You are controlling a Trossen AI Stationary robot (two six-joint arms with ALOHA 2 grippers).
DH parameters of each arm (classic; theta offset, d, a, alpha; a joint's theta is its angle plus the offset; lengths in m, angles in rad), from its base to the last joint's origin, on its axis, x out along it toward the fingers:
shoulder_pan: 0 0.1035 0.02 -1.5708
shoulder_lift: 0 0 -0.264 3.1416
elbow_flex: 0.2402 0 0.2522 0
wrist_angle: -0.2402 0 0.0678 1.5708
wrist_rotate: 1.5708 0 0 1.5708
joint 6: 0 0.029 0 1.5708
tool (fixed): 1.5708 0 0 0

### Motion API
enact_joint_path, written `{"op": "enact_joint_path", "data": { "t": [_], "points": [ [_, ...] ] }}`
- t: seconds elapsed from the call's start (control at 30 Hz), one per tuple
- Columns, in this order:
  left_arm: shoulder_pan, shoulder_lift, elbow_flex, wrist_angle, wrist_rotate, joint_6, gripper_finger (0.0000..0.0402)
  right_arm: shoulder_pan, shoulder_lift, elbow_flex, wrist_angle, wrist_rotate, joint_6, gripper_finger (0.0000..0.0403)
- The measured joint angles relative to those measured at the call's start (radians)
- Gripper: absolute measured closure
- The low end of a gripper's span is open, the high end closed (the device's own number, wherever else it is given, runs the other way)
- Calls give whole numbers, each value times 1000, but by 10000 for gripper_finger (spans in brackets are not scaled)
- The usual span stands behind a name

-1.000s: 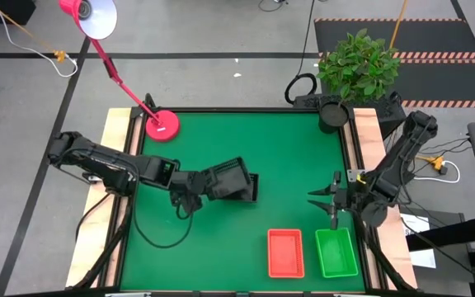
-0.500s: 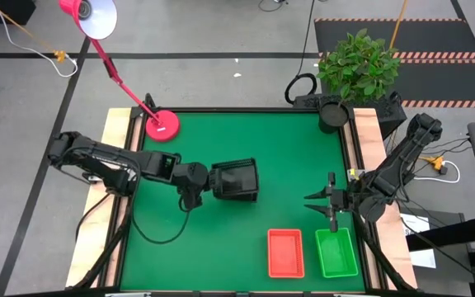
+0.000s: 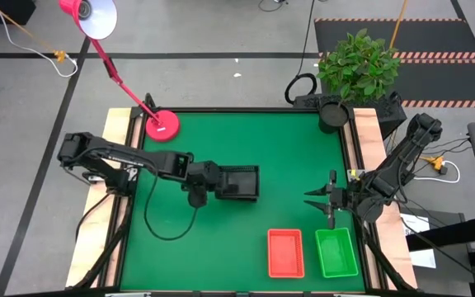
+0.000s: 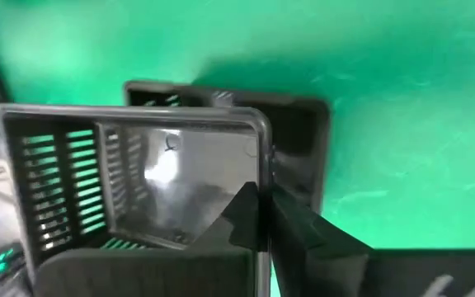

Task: Stack baskets by color
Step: Stack the top black bin on top of the bottom stacked black bins

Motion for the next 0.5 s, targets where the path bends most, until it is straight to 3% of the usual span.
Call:
{"op": "enact_joint_path", "data": {
  "t": [0.13,0.3,0.5],
  "points": [
    [3,37,0,11,5,7,392,0,0,0,0,-11,25,301],
    [18,92,0,6,27,3,372,0,0,0,0,-25,42,301],
    [18,119,0,-3,29,-84,391,0,0,0,4,-26,42,301]
  ]
}}
